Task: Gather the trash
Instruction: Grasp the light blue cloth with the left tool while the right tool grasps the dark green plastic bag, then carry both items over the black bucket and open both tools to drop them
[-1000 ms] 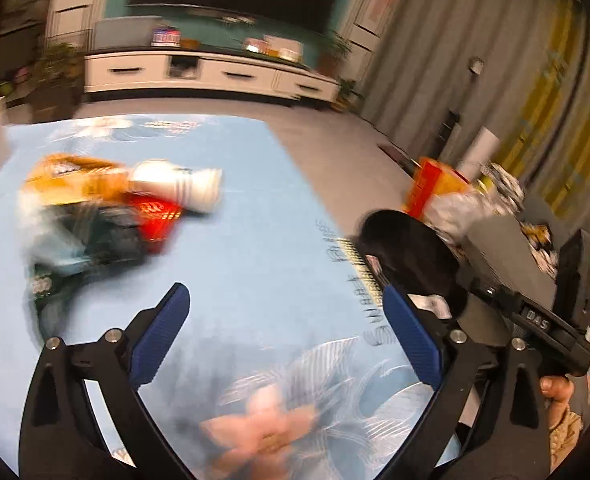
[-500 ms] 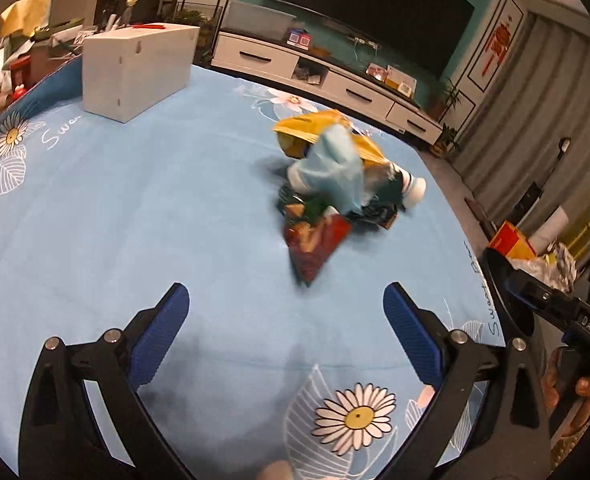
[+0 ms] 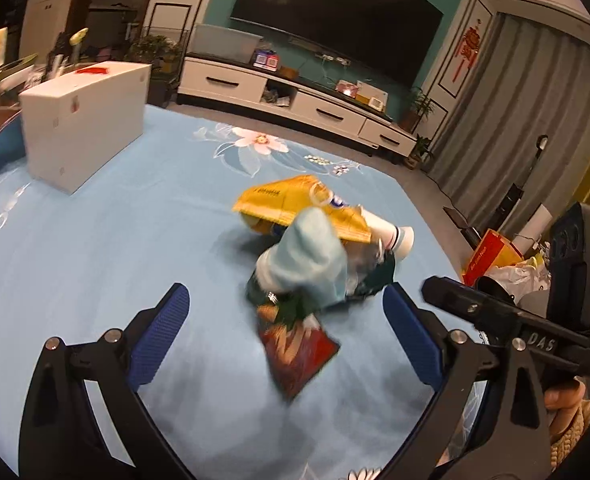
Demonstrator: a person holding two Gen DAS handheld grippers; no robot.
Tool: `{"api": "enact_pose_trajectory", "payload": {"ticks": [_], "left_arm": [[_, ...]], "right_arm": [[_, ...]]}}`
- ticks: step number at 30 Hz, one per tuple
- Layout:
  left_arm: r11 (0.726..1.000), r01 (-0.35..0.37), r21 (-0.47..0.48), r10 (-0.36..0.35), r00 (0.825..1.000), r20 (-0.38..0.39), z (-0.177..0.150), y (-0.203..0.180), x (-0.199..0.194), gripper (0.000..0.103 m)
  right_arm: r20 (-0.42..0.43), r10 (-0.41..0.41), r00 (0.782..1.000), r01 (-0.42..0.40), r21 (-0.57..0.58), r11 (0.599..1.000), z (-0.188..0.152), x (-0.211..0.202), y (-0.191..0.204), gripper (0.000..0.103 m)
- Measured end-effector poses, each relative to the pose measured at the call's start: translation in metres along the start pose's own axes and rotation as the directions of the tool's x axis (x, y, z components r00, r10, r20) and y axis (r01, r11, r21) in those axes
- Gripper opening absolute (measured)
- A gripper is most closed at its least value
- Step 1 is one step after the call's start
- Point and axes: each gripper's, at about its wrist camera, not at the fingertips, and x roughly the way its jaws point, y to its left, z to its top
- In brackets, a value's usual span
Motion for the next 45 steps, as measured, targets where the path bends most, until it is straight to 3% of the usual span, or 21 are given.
{"api": "enact_pose_trajectory", "payload": {"ticks": [6,13,21,25,35,40,43,45], "left_arm": [[0.999,0.023,0.023,-0.023,1.0,-0.021,0.012,-0.005,0.029,0.09],[0.998,0.059,0.0,-0.059,0.998,-0.036,0.018,-0.003,0.052,0.064],[0.994,0.107,-0.03,-0.108,0.993,-0.037,0.014,0.002,0.051,0.023],[0.994,0.107,-0.013,-0.108,0.994,-0.029,0.013,0.0,0.041,0.017],[0.986,0.167,0.023,-0.166,0.986,-0.022,0.011,-0.012,-0.001,0.016],[0.957,0.282,-0.067,-0.281,0.96,0.012,0.013,-0.005,-0.023,0.016],[0.97,0.243,-0.01,-0.243,0.969,0.038,0.018,-0.016,-0.039,0.016],[0.967,0.253,-0.001,-0.253,0.966,0.052,0.022,-0.022,-0.047,0.016]], "right_arm": [[-0.004,0.001,1.0,-0.001,0.005,1.0,0.01,0.024,-0.006,0.072],[-0.019,0.061,0.998,-0.06,0.045,0.997,0.011,0.043,-0.017,0.071],[-0.036,0.073,0.997,-0.073,0.0,0.997,0.005,0.046,-0.009,0.045],[-0.028,0.073,0.997,-0.073,0.005,0.997,0.002,0.036,-0.008,0.042],[0.024,0.102,0.994,-0.104,0.068,0.992,-0.01,-0.024,-0.023,0.042],[0.066,0.107,0.992,-0.113,0.083,0.99,-0.021,-0.059,-0.03,0.042],[0.093,0.114,0.989,-0.123,0.102,0.987,-0.025,-0.073,-0.034,0.042],[0.11,0.12,0.987,-0.132,0.114,0.985,-0.029,-0.084,-0.037,0.042]]}}
